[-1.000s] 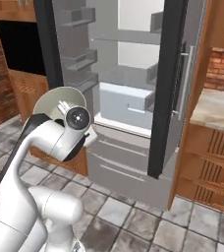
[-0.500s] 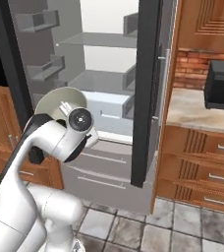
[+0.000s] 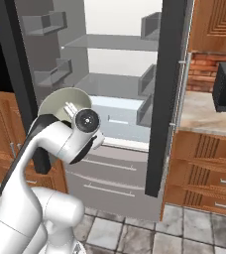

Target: Move the mug from next to the sink to the open cabinet. Then, move the bowl with the squash to the fridge to clear the area for faucet cleaning.

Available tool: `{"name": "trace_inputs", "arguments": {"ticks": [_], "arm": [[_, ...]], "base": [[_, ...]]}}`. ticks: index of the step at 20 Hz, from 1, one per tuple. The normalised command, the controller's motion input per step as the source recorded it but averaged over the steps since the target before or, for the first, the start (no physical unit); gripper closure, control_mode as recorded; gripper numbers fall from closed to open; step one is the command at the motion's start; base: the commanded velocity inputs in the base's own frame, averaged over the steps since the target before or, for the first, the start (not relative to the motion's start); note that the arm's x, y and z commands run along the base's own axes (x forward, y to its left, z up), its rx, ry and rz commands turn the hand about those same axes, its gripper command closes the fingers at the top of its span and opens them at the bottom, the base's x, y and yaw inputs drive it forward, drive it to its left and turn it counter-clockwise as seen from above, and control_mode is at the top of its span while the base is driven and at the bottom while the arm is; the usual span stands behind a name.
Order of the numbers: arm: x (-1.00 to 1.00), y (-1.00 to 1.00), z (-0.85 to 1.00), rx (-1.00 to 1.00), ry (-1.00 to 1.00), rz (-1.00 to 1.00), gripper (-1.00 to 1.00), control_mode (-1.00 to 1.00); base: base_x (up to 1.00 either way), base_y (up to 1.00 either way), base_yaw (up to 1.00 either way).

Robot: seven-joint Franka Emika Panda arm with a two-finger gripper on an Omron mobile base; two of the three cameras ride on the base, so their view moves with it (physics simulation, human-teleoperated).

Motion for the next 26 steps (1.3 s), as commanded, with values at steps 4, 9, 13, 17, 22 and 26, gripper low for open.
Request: {"name": "trace_inputs", "arguments": {"ticks": [4,9,13,17,22,26], "arm": [[0.0,0.0,0.0,0.0,0.0,0.0,1.0,1.0],[0.0,0.0,0.0,0.0,0.0,0.0,1.0,1.0],[0.0,0.0,0.0,0.0,0.0,0.0,1.0,1.0],[0.0,0.0,0.0,0.0,0.0,0.0,1.0,1.0],[0.0,0.0,0.0,0.0,0.0,0.0,1.0,1.0],[0.0,0.0,0.0,0.0,0.0,0.0,1.0,1.0]], "base": [[0.41,0.6,-0.03],[0.38,0.05,-0.06],[0.31,-0.11,0.0],[0.05,-0.33,0.0],[0.03,-0.31,0.0],[0.25,-0.12,-0.04]]}}
